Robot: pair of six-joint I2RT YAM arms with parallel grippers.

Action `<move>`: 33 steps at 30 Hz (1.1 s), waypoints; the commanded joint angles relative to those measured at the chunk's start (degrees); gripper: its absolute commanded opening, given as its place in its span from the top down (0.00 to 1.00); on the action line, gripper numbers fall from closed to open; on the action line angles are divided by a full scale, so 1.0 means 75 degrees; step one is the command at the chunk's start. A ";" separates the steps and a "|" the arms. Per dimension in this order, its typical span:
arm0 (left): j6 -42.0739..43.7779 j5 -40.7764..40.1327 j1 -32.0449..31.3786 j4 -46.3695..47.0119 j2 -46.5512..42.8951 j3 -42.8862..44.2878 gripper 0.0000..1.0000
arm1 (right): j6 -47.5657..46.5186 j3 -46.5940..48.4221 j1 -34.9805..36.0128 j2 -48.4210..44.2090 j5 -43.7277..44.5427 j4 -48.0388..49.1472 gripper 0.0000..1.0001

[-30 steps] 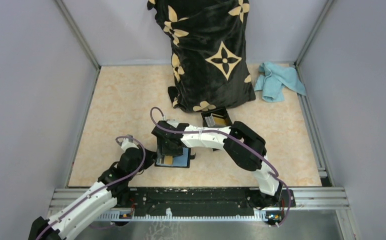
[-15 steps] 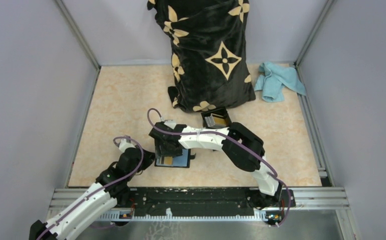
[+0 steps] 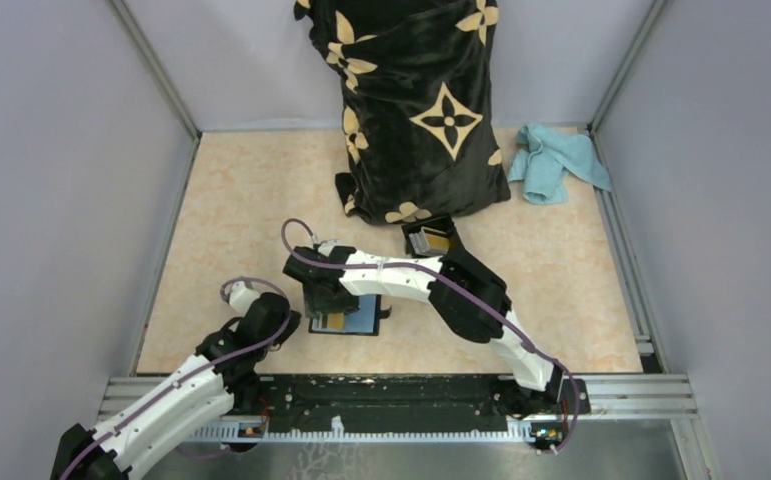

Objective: Put the credit cards into the card holder
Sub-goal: Insert the credit card into the card holder.

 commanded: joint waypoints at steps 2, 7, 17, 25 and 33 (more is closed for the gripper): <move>-0.0390 -0.0364 -0.0043 -0.0389 0.0068 0.0060 0.78 | 0.0256 0.0144 0.0168 0.1503 0.0381 0.0505 0.33; -0.0420 -0.0360 -0.0043 -0.0424 -0.0212 -0.0013 0.78 | 0.0342 0.0352 0.0265 0.1836 0.0598 0.0175 0.37; -0.0474 -0.0237 -0.0043 -0.0288 -0.0168 -0.0065 0.78 | 0.0498 0.0467 0.0366 0.1892 0.1054 -0.0177 0.57; -0.0490 -0.0299 -0.0043 -0.0507 -0.0353 -0.0048 0.78 | 0.0569 0.0255 0.0397 0.1548 0.1038 0.0104 0.69; -0.0535 -0.0538 -0.0043 -0.0824 -0.0628 0.0064 0.78 | 0.0121 -0.0368 0.0416 0.0429 0.1280 0.0815 0.41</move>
